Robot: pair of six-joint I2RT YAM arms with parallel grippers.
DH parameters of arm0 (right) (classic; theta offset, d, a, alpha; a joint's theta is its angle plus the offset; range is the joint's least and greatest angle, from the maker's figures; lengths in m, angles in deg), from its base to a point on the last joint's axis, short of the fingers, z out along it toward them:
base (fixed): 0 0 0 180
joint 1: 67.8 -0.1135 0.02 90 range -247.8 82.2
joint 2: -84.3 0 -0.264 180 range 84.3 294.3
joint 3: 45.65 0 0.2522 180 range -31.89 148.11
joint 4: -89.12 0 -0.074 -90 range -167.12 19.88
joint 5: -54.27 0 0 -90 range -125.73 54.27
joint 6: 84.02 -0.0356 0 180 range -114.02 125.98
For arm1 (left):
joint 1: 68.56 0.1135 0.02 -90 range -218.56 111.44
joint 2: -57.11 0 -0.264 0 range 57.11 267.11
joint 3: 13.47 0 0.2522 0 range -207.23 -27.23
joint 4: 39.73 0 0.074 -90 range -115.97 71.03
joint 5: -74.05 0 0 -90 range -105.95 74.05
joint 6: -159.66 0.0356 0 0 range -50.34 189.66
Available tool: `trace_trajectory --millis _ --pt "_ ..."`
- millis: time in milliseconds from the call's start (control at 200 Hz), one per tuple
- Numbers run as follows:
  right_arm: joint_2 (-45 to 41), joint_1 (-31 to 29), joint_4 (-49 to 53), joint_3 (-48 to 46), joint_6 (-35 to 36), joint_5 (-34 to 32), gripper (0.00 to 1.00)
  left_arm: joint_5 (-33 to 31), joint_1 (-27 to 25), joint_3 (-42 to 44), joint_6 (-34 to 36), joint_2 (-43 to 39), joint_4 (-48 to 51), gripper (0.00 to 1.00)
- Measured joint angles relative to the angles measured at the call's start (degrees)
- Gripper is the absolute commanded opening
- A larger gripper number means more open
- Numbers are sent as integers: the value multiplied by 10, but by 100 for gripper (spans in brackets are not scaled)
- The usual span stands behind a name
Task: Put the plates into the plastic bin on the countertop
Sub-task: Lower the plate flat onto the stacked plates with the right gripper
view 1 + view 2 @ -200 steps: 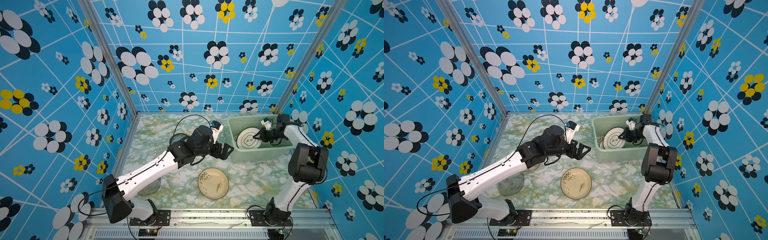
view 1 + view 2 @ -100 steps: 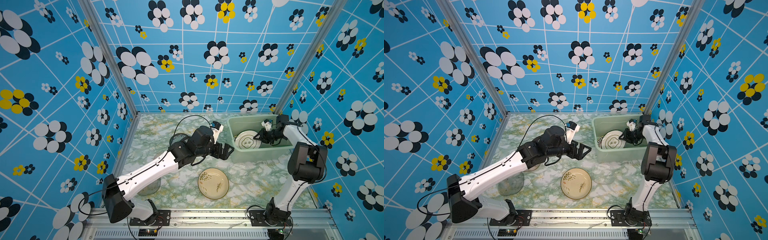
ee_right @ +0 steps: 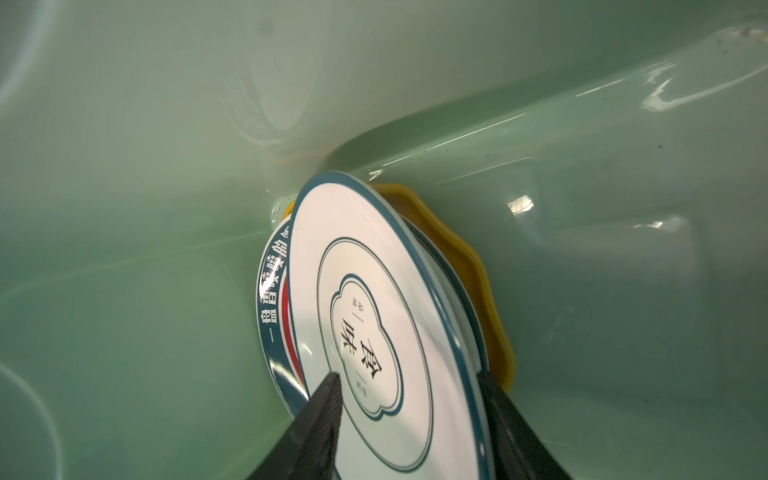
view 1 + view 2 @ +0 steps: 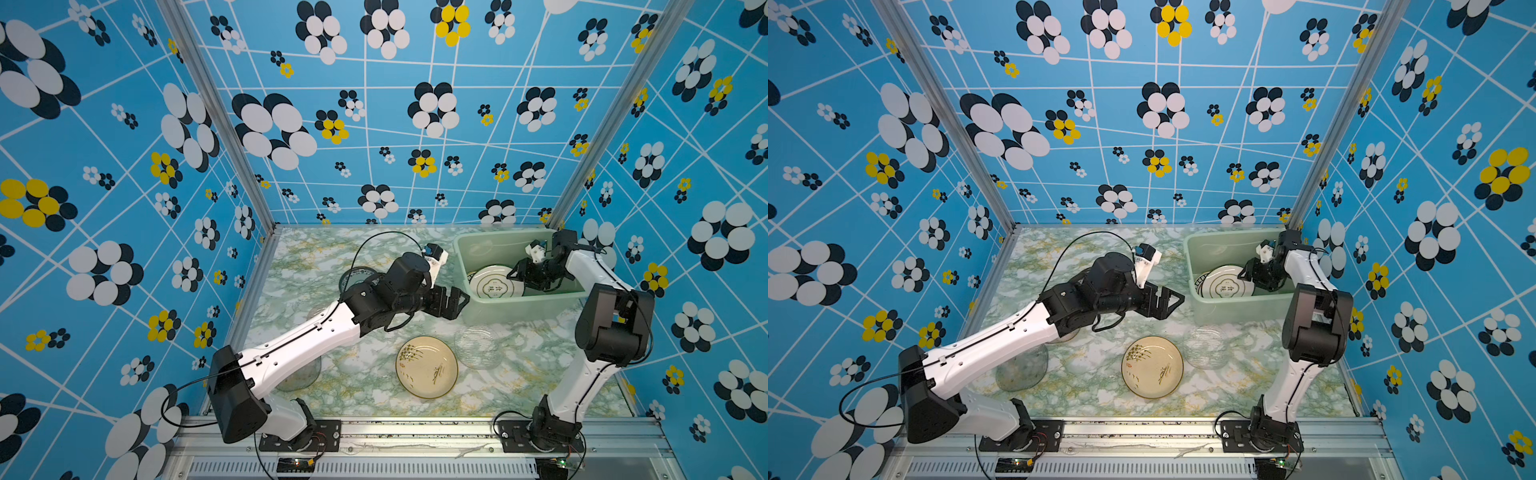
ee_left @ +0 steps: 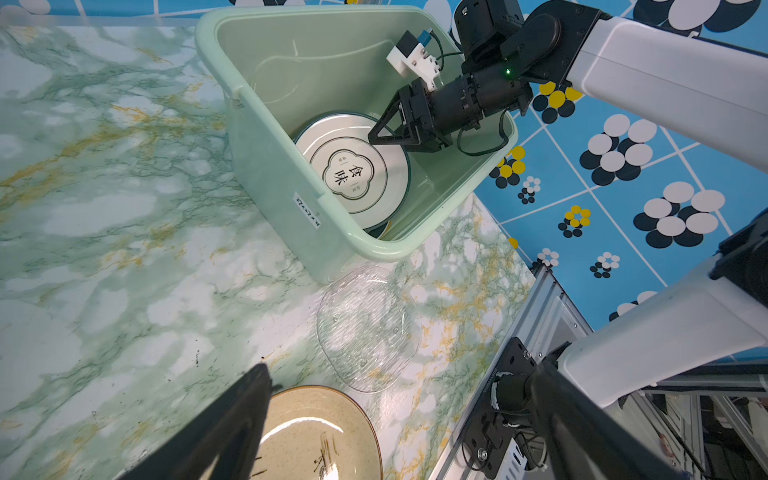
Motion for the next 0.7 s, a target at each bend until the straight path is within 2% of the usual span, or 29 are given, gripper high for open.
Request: trace_trajectory --millis 195,520,700 --pt "-9 -7 -10 -23 0 -23 54 -6 0 0 -6 0 0 99" --pt "-11 -55 -24 -33 0 -59 55 -7 0 0 -14 0 0 99" --pt "-31 -70 -44 -53 -5 -91 59 -7 0 1 -17 0 0 99"
